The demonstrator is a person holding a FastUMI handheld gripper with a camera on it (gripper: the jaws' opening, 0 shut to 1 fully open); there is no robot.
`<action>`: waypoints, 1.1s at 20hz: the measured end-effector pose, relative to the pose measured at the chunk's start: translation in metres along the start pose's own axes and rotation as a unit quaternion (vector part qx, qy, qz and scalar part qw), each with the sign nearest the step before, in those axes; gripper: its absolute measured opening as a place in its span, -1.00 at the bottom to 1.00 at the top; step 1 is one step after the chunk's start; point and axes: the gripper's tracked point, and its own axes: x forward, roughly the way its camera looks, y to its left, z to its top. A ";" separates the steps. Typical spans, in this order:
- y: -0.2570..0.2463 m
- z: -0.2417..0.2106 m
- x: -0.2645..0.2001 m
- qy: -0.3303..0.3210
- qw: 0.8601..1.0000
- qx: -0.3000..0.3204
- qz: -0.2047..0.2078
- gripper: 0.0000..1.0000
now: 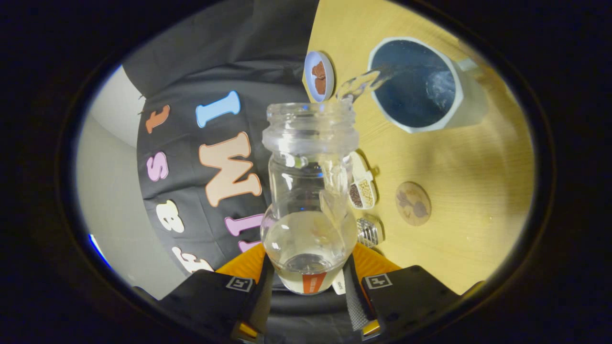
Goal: Take the bottle from table, then pour the juice into the cup, finally place the bottle on the coaster
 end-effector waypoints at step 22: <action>0.023 -0.001 0.002 -0.021 0.996 0.080 0.027 0.38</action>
